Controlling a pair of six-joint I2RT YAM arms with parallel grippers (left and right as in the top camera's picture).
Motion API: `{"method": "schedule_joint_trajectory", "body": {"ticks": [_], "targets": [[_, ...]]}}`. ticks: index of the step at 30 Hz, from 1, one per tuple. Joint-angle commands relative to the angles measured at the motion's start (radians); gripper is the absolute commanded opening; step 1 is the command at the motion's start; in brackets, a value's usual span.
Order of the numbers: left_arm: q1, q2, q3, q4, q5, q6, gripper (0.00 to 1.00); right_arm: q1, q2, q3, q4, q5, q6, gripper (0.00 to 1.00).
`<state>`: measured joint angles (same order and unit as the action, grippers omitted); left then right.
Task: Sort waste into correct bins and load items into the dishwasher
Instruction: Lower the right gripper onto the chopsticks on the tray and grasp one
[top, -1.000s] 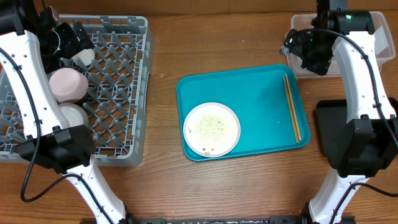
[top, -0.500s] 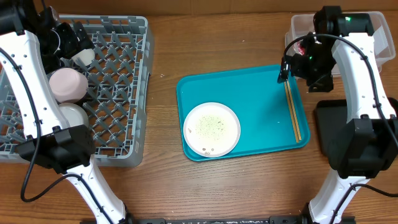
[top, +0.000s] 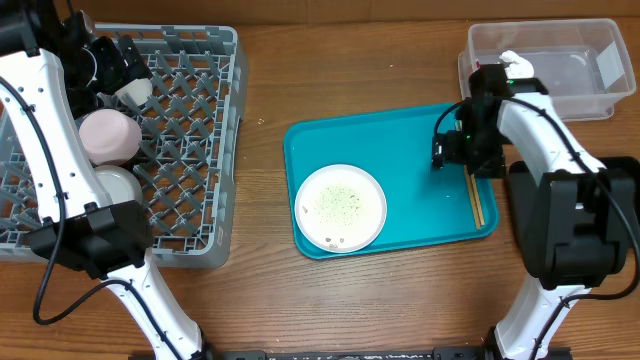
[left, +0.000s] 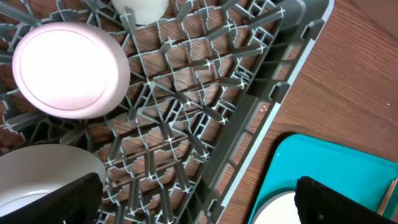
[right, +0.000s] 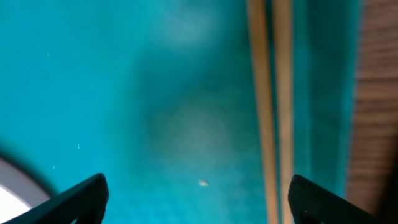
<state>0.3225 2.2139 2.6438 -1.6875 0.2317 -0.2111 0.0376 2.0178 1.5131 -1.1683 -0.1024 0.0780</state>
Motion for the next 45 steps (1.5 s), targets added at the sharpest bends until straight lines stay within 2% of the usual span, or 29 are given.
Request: {"method": "schedule_joint_trajectory", "body": {"ticks": [1,11,17,27,33,45], "targets": [[0.003,-0.032,0.001,-0.002,-0.003,-0.011,1.00,0.041,-0.024,-0.040,0.058,0.071,0.004,0.91],[0.003,-0.032,0.001,-0.002,-0.003,-0.011,1.00,0.071,-0.024,-0.095,0.170,0.214,0.003,0.92],[0.003,-0.032,0.001,-0.002,-0.003,-0.011,1.00,0.071,-0.024,-0.095,0.192,0.229,0.003,1.00],[0.003,-0.032,0.001,-0.002,-0.003,-0.011,1.00,0.071,0.001,-0.095,0.202,0.178,0.000,0.96],[0.003,-0.032,0.001,-0.002,-0.003,-0.010,1.00,0.071,0.003,-0.095,0.203,0.179,0.000,0.89],[0.003,-0.032,0.001,-0.002,-0.003,-0.011,1.00,0.069,0.007,-0.097,0.211,0.179,0.000,0.92]]}}
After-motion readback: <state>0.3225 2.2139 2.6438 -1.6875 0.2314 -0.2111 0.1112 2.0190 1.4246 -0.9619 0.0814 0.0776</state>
